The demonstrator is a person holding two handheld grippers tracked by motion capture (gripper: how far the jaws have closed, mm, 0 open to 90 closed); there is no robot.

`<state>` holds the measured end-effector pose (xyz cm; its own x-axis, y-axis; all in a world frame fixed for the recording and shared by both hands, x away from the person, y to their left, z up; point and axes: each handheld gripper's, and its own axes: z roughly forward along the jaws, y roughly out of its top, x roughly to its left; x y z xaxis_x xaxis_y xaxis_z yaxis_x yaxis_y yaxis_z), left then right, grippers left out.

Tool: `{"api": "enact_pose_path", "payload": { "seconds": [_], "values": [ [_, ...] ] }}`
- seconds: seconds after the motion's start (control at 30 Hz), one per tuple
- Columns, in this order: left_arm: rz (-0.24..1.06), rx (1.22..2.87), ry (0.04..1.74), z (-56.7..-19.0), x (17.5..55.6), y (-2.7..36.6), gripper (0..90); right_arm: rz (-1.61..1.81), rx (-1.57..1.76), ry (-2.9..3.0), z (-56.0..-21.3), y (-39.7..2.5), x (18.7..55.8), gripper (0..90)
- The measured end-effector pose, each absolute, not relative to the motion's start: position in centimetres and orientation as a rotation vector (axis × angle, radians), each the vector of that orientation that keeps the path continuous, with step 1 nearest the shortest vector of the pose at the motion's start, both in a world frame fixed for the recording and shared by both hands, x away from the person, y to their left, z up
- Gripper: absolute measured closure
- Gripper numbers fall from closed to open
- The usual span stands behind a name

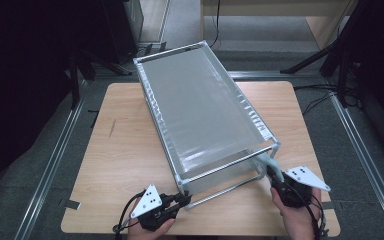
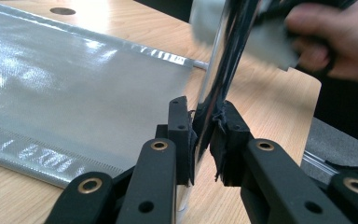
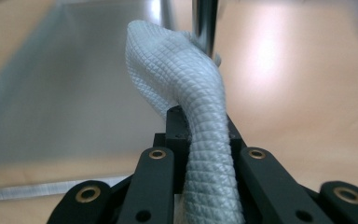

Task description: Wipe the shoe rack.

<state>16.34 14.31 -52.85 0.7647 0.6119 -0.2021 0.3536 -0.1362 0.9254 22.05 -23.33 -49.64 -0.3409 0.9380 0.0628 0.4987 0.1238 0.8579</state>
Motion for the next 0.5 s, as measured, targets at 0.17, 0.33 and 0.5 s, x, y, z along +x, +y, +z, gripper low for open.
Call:
{"api": "enact_pose_path", "payload": {
  "seconds": [0.17, 0.33, 0.5],
  "values": [
    [0.266, 1.750, 0.760, -52.8, 16.3, 14.3, 79.0, 1.060, 1.508, 2.081, -53.2, -24.4, 23.6, 80.6],
    [0.267, 1.757, 0.754, -52.8, 16.4, 14.3, 79.1, 1.045, 1.503, 2.078, -52.4, -25.3, 23.5, 80.9],
    [0.271, 1.753, 0.764, -52.8, 16.5, 14.7, 79.0, 1.049, 1.585, 1.877, -51.0, -28.7, 23.1, 81.2]
  ]
}}
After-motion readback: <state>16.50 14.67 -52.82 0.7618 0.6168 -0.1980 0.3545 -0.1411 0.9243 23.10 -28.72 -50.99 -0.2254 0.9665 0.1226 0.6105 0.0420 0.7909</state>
